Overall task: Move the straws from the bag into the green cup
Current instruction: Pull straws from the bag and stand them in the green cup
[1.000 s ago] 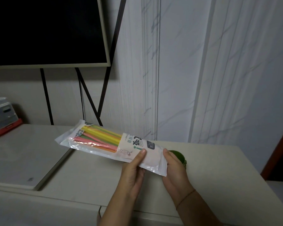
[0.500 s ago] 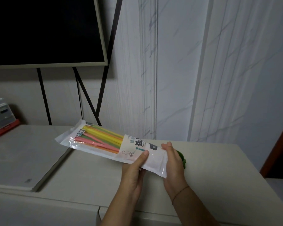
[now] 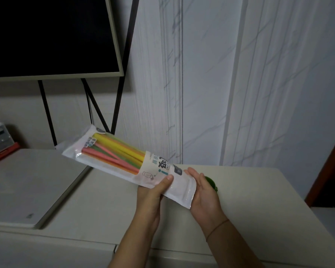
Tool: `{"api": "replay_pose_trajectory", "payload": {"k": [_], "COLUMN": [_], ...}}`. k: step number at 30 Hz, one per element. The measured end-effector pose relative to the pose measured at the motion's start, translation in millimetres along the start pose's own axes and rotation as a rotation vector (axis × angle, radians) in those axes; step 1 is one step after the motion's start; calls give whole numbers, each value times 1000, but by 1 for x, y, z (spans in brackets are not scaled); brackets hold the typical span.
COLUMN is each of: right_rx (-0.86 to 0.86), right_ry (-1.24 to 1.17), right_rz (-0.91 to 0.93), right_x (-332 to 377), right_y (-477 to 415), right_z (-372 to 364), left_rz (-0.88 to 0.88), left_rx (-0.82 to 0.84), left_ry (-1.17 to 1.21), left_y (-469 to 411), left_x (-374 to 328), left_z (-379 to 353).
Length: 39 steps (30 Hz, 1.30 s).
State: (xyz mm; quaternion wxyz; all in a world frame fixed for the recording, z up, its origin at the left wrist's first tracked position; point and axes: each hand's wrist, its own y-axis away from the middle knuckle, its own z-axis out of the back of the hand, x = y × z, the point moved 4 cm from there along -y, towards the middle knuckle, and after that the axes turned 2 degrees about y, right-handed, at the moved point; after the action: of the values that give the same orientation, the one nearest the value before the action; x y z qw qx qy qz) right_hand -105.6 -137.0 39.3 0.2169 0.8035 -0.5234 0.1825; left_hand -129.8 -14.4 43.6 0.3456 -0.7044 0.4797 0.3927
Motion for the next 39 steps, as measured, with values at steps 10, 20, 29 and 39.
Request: {"api": "replay_pose_trajectory", "payload": {"k": [10,20,29,39], "right_rx": [-62,-207,-211,-138], "right_ry": [-11,735,830,475], "right_rz": [-87,280,401,295], "right_x": [-7,25,44,49], "right_y": [-6,11,22,20], "right_z": [0,13,16,22], "left_rz": [-26,216,298,317], "left_rx": [-17,-139,-145,-159], "left_ry": [-8,390,651,667], "left_y": [1,1,1,1], "left_x": [-6,13,18,26], "left_z": [-1,19,15,23]}}
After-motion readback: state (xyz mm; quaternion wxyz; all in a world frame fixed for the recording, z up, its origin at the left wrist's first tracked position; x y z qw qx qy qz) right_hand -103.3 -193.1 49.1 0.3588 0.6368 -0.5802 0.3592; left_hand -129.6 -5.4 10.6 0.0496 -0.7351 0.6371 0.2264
